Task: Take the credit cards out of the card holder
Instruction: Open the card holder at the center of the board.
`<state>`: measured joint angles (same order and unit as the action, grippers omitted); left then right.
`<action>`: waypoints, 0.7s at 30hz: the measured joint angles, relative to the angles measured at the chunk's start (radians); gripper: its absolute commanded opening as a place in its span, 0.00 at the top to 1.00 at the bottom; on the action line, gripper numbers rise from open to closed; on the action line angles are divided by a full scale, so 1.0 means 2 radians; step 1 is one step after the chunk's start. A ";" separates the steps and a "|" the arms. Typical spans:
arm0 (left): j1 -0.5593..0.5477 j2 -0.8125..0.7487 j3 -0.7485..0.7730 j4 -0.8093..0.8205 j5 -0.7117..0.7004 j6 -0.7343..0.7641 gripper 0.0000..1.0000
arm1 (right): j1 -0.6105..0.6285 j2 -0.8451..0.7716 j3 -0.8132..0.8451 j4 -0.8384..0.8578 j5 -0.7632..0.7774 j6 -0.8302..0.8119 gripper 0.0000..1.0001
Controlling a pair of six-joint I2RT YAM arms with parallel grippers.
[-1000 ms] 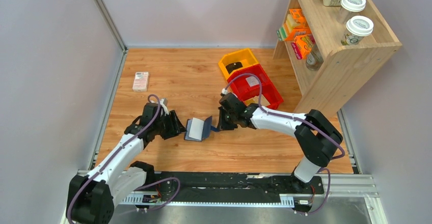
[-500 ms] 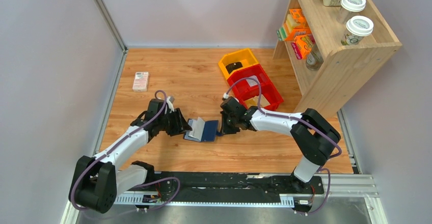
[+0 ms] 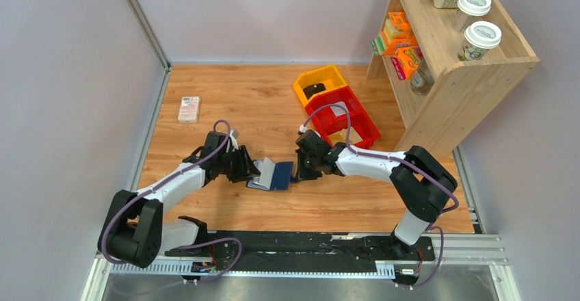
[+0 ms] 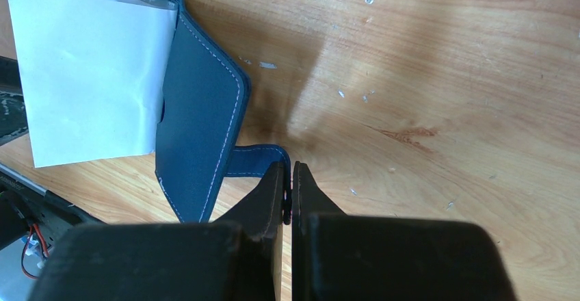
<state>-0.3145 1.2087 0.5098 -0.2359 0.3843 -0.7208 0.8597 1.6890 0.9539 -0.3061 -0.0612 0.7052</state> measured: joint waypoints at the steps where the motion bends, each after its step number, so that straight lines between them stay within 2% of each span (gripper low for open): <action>1: 0.000 0.003 0.000 0.001 0.000 -0.001 0.52 | 0.000 0.000 0.000 0.000 0.000 0.000 1.00; 7: -0.003 0.021 0.000 0.016 0.013 -0.010 0.52 | 0.000 0.001 0.000 0.005 0.000 -0.001 1.00; 13: -0.022 0.004 0.000 0.043 0.029 -0.024 0.52 | 0.000 0.006 0.000 0.009 -0.001 -0.002 1.00; 21: -0.051 0.012 0.000 0.109 0.051 -0.034 0.52 | 0.000 0.007 0.000 0.010 -0.005 -0.002 0.98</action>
<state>-0.4164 1.2335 0.5098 -0.0189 0.4873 -0.7883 0.8597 1.7023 0.9546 -0.2859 -0.0708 0.7021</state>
